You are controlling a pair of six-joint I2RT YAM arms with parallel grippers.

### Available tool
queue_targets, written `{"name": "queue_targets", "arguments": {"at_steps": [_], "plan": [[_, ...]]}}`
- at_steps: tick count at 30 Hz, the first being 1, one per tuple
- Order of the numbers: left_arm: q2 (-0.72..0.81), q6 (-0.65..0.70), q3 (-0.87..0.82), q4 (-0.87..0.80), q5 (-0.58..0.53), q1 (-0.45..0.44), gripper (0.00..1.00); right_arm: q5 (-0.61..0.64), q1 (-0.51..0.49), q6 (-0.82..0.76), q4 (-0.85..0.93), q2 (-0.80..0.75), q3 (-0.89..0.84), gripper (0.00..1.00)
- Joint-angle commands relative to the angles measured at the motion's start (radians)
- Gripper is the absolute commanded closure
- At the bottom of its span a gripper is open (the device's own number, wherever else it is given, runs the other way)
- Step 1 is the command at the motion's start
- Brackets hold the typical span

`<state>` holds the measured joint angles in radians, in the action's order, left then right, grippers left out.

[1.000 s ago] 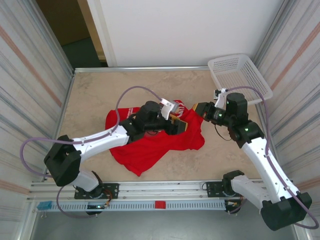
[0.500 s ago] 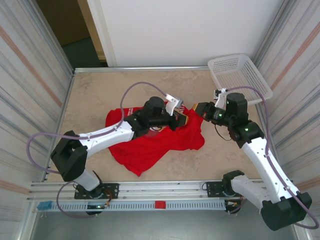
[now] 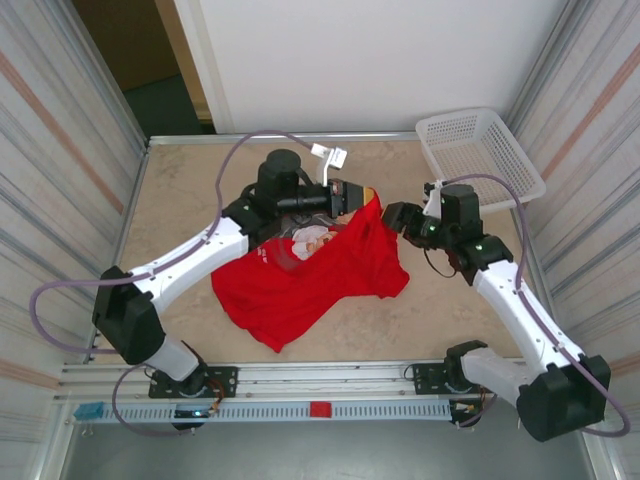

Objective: Fold the inside-out t-shirt

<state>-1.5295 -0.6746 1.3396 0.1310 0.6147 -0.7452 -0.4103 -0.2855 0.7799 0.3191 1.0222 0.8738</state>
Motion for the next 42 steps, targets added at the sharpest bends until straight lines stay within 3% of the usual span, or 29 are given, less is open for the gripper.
{"name": "queue_targets", "arguments": {"at_steps": [1,5,9,11,18,20,22,23,24,26,27,29,30,37,42], "plan": [[0.033,-0.108,0.061,0.019,0.096,0.000,1.00,0.031,0.005,-0.087,0.069,-0.114,0.045,0.48],[0.011,-0.185,0.081,0.043,0.139,0.015,1.00,0.033,-0.018,-0.152,0.116,-0.220,0.057,0.49],[0.005,-0.212,0.096,0.038,0.150,0.018,1.00,0.047,-0.070,-0.179,0.096,-0.230,0.061,0.32],[0.004,-0.219,0.101,0.034,0.149,0.018,1.00,0.075,-0.105,-0.193,0.082,-0.204,0.059,0.28],[0.001,-0.256,0.104,0.015,0.122,0.018,1.00,0.153,-0.170,-0.223,-0.009,-0.077,0.042,0.31],[0.002,-0.273,0.100,0.018,0.116,0.020,1.00,0.173,-0.165,-0.235,-0.018,-0.059,0.038,0.47],[0.007,-0.311,0.083,0.044,0.107,0.029,1.00,0.176,-0.142,-0.249,-0.021,-0.059,0.021,0.83],[0.012,-0.333,0.071,0.066,0.102,0.037,1.00,0.168,-0.131,-0.251,-0.019,-0.067,0.007,0.93],[0.018,-0.367,0.055,0.099,0.100,0.048,1.00,0.152,-0.108,-0.250,-0.021,-0.079,-0.015,1.00],[0.029,-0.425,0.025,0.165,0.102,0.070,1.00,0.133,-0.066,-0.245,-0.017,-0.109,-0.060,1.00],[0.033,-0.453,0.015,0.195,0.102,0.081,1.00,0.128,-0.044,-0.239,-0.013,-0.125,-0.083,0.98],[0.035,-0.485,0.007,0.235,0.106,0.091,1.00,0.136,-0.008,-0.226,0.007,-0.145,-0.108,0.68],[0.035,-0.499,0.008,0.246,0.111,0.093,1.00,0.141,0.005,-0.222,0.022,-0.150,-0.109,0.60],[0.015,-0.649,-0.019,0.378,0.111,0.092,1.00,0.096,-0.004,-0.215,0.080,-0.196,-0.025,0.59],[0.014,-0.672,-0.027,0.387,0.104,0.088,1.00,0.108,-0.102,-0.268,0.061,-0.190,0.061,0.28]]}}
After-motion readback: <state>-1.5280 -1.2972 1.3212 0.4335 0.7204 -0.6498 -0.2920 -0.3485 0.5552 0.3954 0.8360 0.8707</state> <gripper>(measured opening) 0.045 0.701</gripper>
